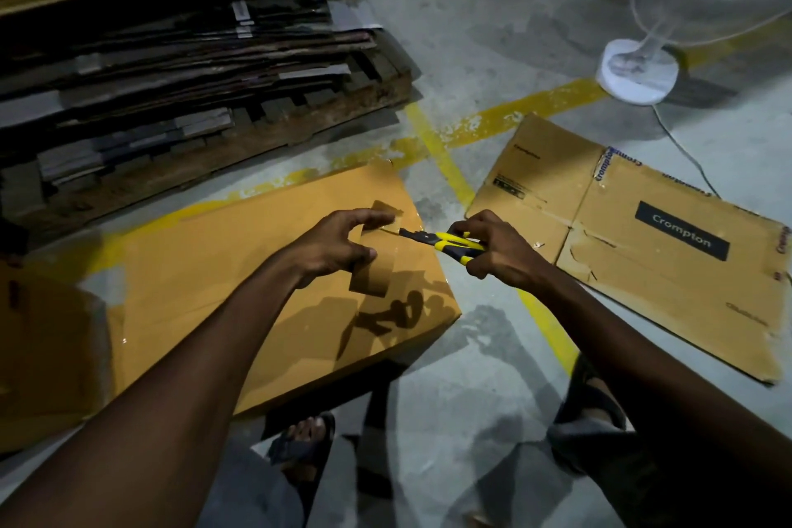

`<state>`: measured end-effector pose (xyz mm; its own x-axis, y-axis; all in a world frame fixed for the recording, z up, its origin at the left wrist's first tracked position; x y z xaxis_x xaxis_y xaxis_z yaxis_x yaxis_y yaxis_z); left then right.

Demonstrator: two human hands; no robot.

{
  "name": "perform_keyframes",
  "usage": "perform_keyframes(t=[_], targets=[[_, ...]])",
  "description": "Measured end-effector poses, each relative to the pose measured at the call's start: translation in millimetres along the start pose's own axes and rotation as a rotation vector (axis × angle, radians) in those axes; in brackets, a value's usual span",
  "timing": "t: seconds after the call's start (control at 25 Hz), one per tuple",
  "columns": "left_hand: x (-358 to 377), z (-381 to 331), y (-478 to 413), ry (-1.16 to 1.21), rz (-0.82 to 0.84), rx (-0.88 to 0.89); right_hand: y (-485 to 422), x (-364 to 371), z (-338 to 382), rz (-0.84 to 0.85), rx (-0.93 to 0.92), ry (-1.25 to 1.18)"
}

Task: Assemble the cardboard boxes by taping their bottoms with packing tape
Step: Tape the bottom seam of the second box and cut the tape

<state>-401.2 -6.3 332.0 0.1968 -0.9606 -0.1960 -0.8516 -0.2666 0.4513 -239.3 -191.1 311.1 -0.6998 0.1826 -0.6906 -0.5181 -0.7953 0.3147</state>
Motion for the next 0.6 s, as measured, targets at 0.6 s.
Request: perform_keyframes(t=[0.6], targets=[[-4, 15, 0, -0.114, -0.023, -0.099, -2, 9, 3, -0.018, -0.07, 0.062]])
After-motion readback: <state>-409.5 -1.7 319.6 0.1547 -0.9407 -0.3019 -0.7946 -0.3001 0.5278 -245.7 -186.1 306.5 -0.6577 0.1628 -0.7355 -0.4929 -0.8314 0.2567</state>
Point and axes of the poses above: each hand's wrist, its own y-axis away from the middle knuckle, its own x-axis out of the palm, z = x × y, the point moved 4 cm from there along -y, towards the middle knuckle, and after that the axes turned 1 degree about -z, right-handed, at the moved point
